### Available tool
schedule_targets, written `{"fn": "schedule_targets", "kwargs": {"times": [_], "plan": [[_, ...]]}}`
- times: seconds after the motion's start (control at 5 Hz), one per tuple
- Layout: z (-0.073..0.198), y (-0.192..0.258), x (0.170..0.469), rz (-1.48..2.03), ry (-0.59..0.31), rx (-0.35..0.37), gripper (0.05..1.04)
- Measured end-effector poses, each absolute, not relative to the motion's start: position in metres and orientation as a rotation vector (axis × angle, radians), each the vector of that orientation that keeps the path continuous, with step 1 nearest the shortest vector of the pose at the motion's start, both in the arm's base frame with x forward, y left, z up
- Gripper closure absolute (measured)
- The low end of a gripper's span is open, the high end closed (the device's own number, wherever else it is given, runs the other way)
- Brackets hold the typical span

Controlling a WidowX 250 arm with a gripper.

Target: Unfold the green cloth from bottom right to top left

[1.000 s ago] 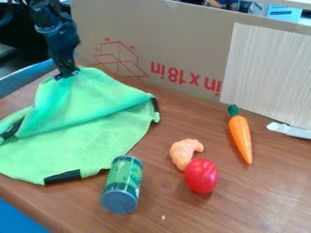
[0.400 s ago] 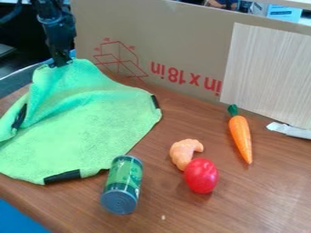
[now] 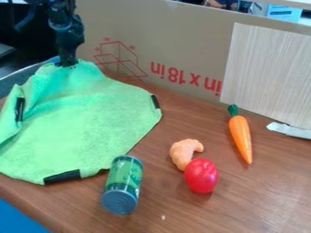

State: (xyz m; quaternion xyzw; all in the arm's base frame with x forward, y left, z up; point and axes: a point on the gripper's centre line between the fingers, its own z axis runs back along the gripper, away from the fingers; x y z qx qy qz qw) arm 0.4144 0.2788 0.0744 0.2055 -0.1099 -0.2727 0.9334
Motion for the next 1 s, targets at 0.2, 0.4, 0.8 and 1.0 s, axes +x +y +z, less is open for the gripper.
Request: {"fn": "schedule_targets", "kwargs": {"times": [0.2, 0.4, 0.8, 1.0], "plan": [[0.068, 0.280, 0.421, -0.711, -0.215, 0.403, 1.030], [0.071, 0.283, 0.421, -0.842, -0.228, 0.396, 1.030], [0.058, 0.290, 0.421, -0.874, -0.239, 0.298, 1.009], [0.058, 0.293, 0.419, -0.804, -0.246, 0.286, 0.849]]}}
